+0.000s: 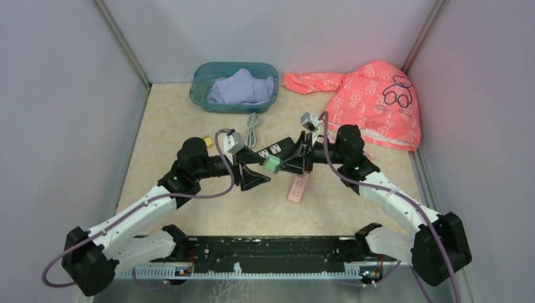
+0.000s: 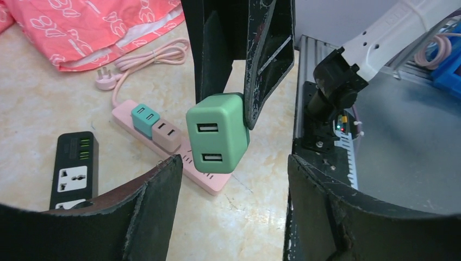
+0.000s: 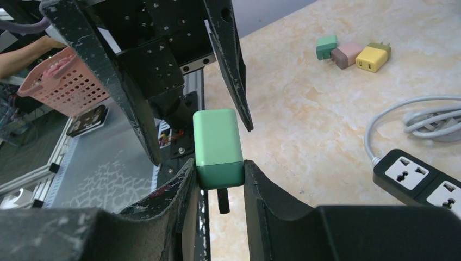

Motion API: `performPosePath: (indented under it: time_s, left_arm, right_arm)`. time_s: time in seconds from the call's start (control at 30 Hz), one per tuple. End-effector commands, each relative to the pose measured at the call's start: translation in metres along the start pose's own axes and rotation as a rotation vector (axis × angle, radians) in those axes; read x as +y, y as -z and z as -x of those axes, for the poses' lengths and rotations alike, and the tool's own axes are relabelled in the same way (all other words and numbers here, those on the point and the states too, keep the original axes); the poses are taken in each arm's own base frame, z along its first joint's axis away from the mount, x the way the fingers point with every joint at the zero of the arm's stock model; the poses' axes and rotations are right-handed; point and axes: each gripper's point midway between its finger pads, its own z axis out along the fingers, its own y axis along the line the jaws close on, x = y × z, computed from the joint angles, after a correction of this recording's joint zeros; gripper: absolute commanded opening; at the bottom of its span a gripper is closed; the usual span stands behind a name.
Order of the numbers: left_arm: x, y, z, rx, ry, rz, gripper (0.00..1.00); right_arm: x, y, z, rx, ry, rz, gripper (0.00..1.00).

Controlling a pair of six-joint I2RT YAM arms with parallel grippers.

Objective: Insert the plug

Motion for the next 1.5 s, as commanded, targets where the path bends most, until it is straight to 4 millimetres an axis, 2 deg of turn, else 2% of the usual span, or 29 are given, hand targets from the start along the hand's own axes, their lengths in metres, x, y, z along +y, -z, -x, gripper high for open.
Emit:
performPosePath:
  time_s: [0.0,0.27,0.4,0.67,0.77,0.9,1.03,1.13,1.23,1.47]
  left_arm:
    - [-0.012,-0.003,0.025,-0.043,0.025,-0.095,0.75]
    - [-0.01,-0.01,0.021,-0.009,0.092,-0.13,0.69]
    - [-0.006,-0.013,0.016,0.006,0.114,-0.121,0.62]
    - [-0.003,-0.018,0.021,0.02,0.15,-0.123,0.46]
    - [-0.004,-0.018,0.02,0.027,0.167,-0.126,0.37]
    - [-0.005,-0.018,0.017,0.045,0.183,-0.13,0.17]
    - [0.002,-0.016,0.01,0.076,0.198,-0.074,0.0]
    - [0.013,-0.015,0.004,0.104,0.21,-0.001,0.0]
    - [0.026,-0.014,-0.004,0.125,0.234,0.08,0.0]
    - [0.052,-0.02,-0.029,0.193,0.286,0.275,0.0]
  right_arm:
    - [0.012,0.003,0.013,-0.036,0.1,0.065,0.0]
    - [0.014,0.002,0.011,-0.034,0.095,0.085,0.0]
    - [0.014,0.002,0.009,-0.032,0.096,0.089,0.0]
    - [0.018,-0.001,0.003,-0.012,0.095,0.118,0.0]
    - [0.019,-0.003,0.001,-0.005,0.1,0.121,0.0]
    - [0.016,-0.003,0.0,-0.002,0.088,0.1,0.01]
    - [0.004,-0.003,0.004,-0.01,0.051,0.006,0.16]
    - [-0.01,-0.001,0.004,-0.014,0.012,-0.091,0.34]
    - [-0.022,0.004,0.004,-0.02,-0.02,-0.189,0.46]
    - [-0.063,0.039,-0.009,-0.045,-0.141,-0.518,0.62]
